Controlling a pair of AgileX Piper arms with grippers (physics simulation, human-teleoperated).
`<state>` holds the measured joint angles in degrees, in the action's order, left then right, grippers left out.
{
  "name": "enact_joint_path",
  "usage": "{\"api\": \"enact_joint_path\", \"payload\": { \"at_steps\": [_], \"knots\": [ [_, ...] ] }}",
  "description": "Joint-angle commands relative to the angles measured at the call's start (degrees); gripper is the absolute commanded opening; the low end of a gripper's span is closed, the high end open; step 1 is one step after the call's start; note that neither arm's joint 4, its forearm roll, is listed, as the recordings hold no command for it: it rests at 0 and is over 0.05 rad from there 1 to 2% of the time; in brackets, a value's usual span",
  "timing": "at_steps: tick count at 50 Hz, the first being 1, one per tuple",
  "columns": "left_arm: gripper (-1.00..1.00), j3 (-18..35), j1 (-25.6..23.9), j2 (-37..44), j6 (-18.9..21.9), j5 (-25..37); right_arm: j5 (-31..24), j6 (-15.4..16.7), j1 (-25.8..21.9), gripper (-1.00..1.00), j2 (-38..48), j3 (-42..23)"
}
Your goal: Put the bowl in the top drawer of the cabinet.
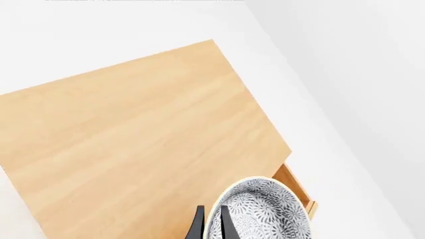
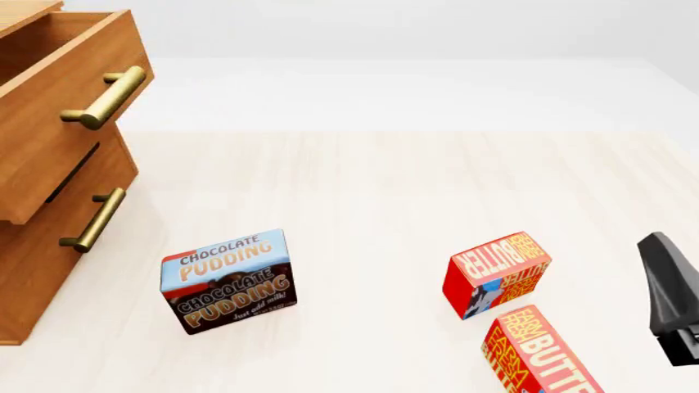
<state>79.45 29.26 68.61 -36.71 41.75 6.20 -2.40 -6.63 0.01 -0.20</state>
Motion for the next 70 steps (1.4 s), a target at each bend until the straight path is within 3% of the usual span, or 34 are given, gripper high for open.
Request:
{"api": "enact_joint_path", "payload": {
  "at_steps": [1,42,70],
  "knots": [
    [-1.00,4.6,2.7,3.0,0.8,1.3,0.1,0.0,0.0,1.00,0.0,0.0],
    [-1.00,8.1,4.6,11.4,2.2,-0.5,0.4,-0.1,0.5,1.00,0.0,0.0],
    [-1.00,5.0,2.6,11.3,0.4,-2.5,0.4,-0.2,0.9,1.00,0.0,0.0]
  ]
}}
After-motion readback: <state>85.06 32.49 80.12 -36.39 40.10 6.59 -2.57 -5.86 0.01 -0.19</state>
